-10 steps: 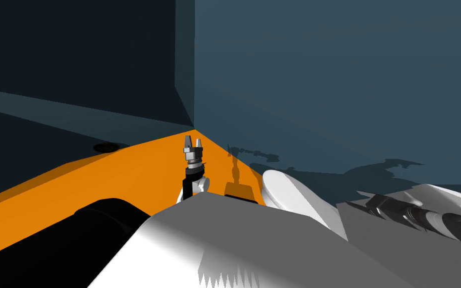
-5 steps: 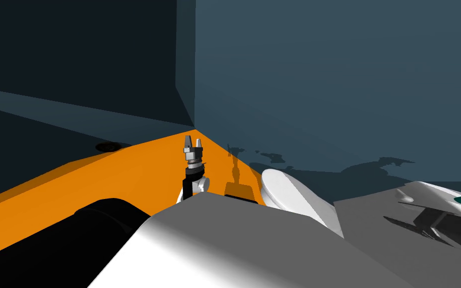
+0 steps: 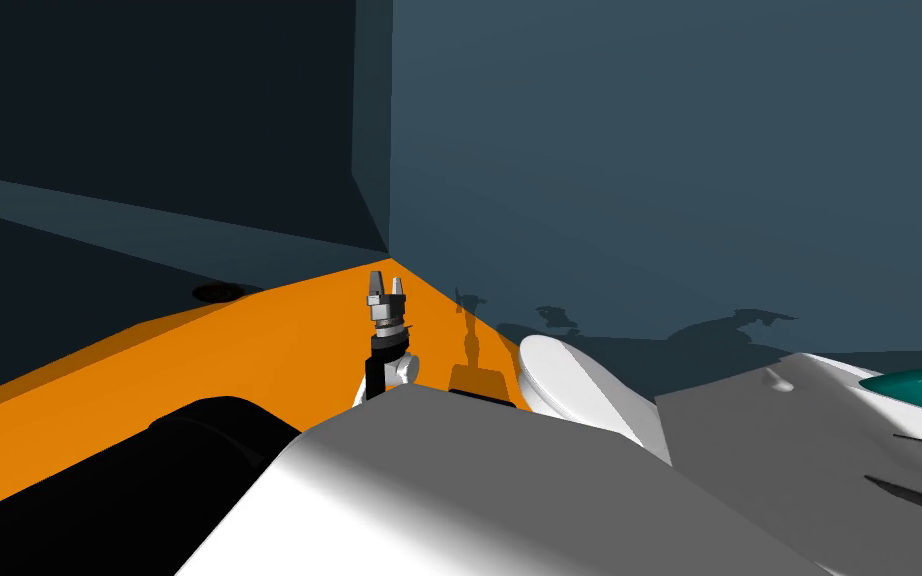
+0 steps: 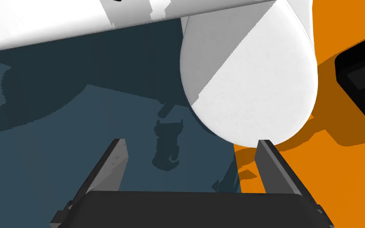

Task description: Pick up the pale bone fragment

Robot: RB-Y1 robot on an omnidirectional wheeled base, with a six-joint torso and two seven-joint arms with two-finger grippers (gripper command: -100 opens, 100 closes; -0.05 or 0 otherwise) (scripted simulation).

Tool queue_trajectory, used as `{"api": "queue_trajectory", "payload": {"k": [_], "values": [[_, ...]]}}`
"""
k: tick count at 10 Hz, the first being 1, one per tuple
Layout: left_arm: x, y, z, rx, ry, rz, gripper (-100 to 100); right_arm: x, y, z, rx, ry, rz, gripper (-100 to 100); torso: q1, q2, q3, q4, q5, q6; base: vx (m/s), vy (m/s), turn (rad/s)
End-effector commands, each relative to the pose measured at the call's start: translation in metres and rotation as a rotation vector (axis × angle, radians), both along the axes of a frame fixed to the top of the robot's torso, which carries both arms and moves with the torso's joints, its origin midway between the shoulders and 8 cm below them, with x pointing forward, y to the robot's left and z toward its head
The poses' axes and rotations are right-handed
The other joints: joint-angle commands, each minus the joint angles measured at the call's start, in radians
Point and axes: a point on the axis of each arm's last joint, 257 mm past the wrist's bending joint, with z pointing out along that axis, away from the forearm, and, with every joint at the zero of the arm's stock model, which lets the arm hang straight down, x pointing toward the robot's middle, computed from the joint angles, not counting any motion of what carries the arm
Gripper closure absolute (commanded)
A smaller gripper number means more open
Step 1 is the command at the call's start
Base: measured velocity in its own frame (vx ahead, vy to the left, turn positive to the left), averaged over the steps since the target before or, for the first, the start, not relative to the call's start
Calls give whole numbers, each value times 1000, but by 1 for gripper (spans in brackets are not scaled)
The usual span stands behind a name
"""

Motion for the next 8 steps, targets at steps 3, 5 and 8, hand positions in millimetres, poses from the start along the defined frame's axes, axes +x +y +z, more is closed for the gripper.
{"api": "queue_trajectory", "payload": {"k": [3,5,8], "values": [[0,0,0,0,0,0,0,-43,-36,20,-106,100,-5,-100,0,1,0,0,0,0,-74,-87,-6],[0,0,0,0,0,0,0,-56,-43,24,-129,130,-5,-100,-3,0,0,0,-1,1,-37,-92,3],[0,0,0,0,0,0,0,-63,-46,24,-138,151,-2,-100,-3,-1,-1,0,-1,1,-19,-83,-3]]}}
